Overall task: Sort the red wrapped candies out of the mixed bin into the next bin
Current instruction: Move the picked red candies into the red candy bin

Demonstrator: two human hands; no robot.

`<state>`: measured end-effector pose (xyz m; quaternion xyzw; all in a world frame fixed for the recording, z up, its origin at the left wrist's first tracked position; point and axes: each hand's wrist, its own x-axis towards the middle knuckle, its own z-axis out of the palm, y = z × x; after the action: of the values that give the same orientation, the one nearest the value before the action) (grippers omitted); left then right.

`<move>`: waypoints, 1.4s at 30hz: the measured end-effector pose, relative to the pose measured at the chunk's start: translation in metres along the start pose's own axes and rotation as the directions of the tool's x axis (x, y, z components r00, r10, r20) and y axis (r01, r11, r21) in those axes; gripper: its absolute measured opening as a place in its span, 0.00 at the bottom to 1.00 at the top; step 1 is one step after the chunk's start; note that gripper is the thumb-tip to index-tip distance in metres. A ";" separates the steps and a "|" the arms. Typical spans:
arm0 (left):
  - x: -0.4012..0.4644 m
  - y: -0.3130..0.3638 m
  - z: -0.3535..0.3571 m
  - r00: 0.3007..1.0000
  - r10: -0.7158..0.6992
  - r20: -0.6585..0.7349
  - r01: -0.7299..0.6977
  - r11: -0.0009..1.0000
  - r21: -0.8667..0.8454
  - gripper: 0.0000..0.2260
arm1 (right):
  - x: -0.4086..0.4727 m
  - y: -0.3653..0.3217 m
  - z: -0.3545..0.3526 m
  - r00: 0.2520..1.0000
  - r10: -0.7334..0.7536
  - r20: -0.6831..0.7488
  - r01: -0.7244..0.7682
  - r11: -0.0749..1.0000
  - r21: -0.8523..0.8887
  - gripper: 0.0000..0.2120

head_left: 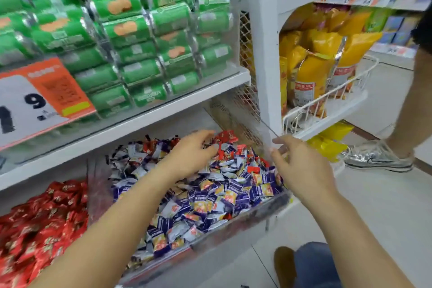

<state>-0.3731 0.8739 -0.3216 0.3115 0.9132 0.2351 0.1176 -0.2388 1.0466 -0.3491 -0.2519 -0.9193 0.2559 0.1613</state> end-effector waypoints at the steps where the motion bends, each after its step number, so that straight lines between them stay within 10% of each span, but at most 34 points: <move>1: 0.022 0.000 0.007 0.998 -0.018 0.053 0.018 1.000 0.002 0.19 | 0.003 0.001 0.001 1.000 -0.012 -0.010 0.012 1.000 -0.013 0.13; 11: 0.136 -0.014 0.067 0.944 -0.157 0.291 0.133 0.986 0.099 0.19 | 0.012 0.007 -0.002 0.994 -0.111 0.024 0.111 0.994 0.001 0.13; 19: 0.099 0.008 0.049 0.721 -0.070 0.689 0.049 0.998 0.051 0.19 | 0.013 0.001 -0.002 0.995 -0.089 0.054 0.091 0.995 -0.042 0.12; 30: -0.009 -0.005 -0.012 0.904 0.127 0.407 -0.236 0.944 0.230 0.05 | 0.011 0.004 0.002 0.996 -0.067 0.061 0.070 0.996 -0.052 0.14; 35: -0.077 -0.042 -0.012 0.979 0.184 0.083 -0.202 0.905 0.375 0.21 | 0.007 -0.003 0.005 0.984 -0.110 -0.137 0.113 0.994 0.011 0.14; 38: -0.099 -0.043 -0.015 0.980 0.181 -0.078 -0.164 0.967 0.194 0.19 | -0.003 -0.023 0.006 0.922 -0.185 -0.341 0.242 0.961 0.133 0.13; 42: -0.117 -0.040 -0.023 0.940 0.005 -0.342 -0.066 0.984 -0.168 0.14 | -0.011 -0.043 0.019 0.917 -0.313 -0.250 0.358 0.920 0.162 0.10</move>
<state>-0.3109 0.7651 -0.3140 0.2709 0.8894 0.3677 -0.0188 -0.2545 1.0013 -0.3430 -0.0984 -0.8942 0.2882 0.3280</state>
